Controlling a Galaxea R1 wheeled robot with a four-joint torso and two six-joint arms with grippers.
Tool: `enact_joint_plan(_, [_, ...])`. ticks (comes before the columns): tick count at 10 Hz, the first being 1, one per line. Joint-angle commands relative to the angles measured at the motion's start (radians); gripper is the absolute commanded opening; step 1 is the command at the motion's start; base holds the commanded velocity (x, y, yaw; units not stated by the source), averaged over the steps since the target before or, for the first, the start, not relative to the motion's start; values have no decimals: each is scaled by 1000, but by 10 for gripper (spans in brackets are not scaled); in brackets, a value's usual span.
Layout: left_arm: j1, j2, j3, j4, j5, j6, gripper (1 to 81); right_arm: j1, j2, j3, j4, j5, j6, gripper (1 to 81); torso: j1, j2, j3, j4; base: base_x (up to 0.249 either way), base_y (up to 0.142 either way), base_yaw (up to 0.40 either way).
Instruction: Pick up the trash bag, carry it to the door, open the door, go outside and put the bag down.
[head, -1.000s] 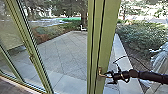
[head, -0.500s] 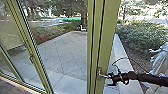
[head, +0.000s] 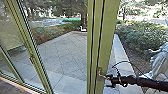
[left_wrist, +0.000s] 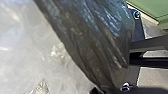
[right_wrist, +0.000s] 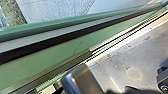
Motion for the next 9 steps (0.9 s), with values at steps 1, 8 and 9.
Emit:
enact_joint_plan(1, [-23,-10,6,0,65,0,10,-18,27,-15,-62,-121,27,811,0,0,0,0,0,0,0])
enact_joint_plan(8, [-9,-11,-6,-1,65,0,10,-119,54,-93,-214,-39,27,811,0,-1,1,0,0,0,0])
enact_joint_plan(9, [-9,-11,-14,-3,65,0,10,-121,68,-112,-215,-38,27,811,0,-1,1,0,0,0,0])
